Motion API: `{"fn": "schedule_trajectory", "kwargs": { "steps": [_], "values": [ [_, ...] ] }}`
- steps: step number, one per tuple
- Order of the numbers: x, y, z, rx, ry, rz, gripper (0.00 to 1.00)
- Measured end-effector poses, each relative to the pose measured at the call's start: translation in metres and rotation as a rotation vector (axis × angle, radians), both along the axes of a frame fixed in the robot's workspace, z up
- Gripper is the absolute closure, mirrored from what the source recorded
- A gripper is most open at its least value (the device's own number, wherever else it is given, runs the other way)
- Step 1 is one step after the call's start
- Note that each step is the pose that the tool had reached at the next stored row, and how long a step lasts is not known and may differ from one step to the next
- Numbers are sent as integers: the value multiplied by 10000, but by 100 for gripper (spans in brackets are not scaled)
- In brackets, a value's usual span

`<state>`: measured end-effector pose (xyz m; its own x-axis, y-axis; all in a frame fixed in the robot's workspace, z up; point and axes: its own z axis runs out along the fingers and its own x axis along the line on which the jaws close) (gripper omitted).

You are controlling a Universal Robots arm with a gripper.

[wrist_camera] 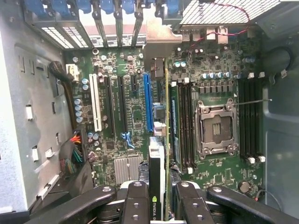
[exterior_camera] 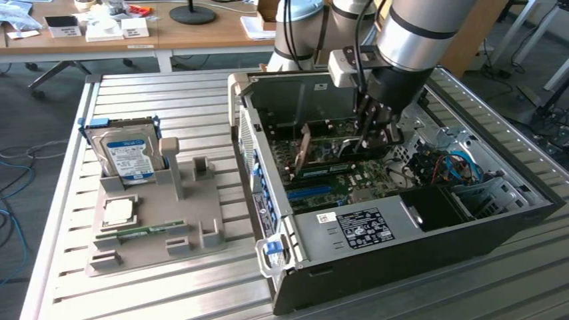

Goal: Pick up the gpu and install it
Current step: 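Insert the gpu into the slot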

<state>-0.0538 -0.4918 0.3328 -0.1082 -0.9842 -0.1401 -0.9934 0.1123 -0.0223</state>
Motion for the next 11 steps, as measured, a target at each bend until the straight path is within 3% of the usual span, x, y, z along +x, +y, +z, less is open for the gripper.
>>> {"fn": "schedule_trajectory", "kwargs": {
  "steps": [11],
  "values": [
    [-7, 0, -68, -3, 1, 1, 73]
  ]
}}
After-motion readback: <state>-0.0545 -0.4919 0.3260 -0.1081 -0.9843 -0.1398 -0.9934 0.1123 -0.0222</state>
